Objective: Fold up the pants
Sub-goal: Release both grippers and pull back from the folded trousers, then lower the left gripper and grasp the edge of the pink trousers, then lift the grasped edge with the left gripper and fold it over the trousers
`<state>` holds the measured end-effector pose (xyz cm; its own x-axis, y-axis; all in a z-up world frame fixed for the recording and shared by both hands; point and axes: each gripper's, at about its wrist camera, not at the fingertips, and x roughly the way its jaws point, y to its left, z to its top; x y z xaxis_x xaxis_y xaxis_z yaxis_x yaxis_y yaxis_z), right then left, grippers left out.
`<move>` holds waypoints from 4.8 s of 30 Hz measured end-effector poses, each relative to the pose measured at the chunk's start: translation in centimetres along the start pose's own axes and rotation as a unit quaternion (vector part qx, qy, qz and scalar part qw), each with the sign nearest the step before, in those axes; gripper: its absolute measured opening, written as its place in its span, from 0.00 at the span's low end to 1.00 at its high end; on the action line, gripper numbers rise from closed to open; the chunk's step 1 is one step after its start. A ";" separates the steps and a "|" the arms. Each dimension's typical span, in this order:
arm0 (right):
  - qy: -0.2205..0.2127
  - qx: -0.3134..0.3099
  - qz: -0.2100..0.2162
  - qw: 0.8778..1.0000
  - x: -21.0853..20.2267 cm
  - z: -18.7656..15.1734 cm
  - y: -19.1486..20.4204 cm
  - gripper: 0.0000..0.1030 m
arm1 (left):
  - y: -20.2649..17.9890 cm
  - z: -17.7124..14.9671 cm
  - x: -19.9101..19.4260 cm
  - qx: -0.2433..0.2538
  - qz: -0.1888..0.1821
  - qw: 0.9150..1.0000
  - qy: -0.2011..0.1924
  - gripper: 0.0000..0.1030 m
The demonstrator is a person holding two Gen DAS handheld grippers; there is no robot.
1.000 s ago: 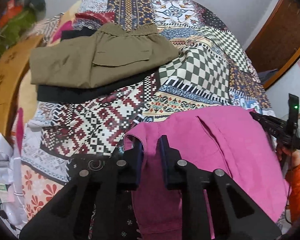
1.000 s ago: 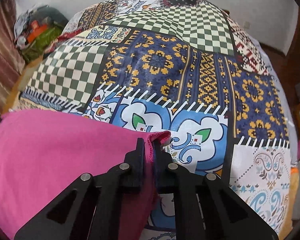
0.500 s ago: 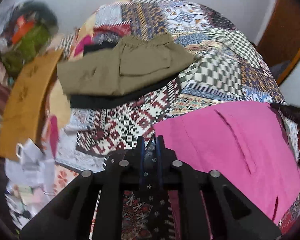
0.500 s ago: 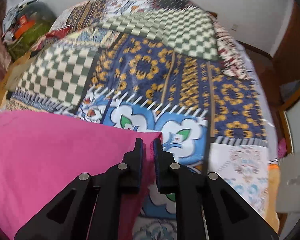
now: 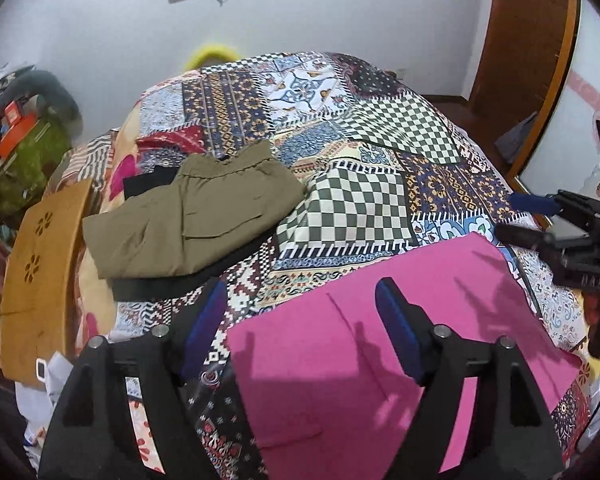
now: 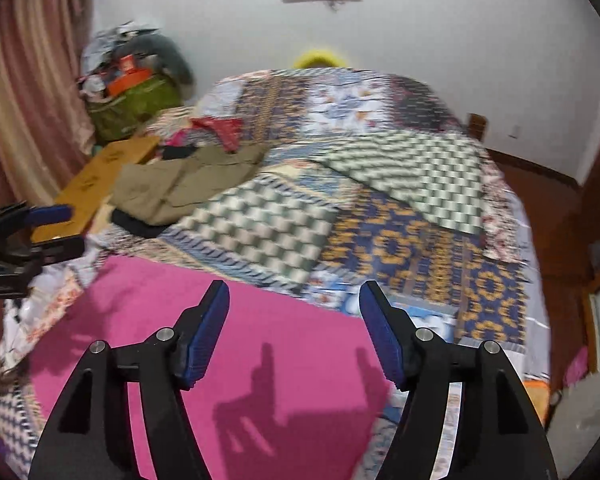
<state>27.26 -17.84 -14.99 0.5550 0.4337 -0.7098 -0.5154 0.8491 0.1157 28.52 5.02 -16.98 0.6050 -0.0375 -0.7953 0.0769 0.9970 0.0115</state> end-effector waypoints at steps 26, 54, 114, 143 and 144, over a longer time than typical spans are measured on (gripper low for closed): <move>0.150 0.005 0.065 0.986 4.7 -6.6 1.7 0.74 | 0.2 -5.8 3.5 0.015 0.003 0.996 0.091 0.81; 0.061 0.033 0.030 0.997 -5.0 -11.4 4.6 0.75 | 3.2 -13.9 -6.7 -0.151 -0.030 0.986 0.067 0.85; 0.080 0.042 0.060 0.994 -2.0 -13.1 6.9 0.73 | 2.8 -14.0 -12.3 -0.169 0.114 0.977 -0.059 0.12; 0.063 0.041 0.074 0.994 -1.8 -13.4 6.6 0.75 | -10.3 -6.3 -9.8 0.002 -0.105 0.994 -0.001 0.10; 0.063 0.041 0.074 0.994 -1.8 -13.4 6.6 0.75 | -10.4 -6.3 -9.8 0.004 -0.111 0.994 0.004 0.10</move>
<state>14.11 -17.09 -22.26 0.3885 0.5194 -0.7611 -0.5284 0.8023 0.2777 16.83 -4.58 -13.15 0.5666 -0.2550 -0.7835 0.2142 0.9638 -0.1588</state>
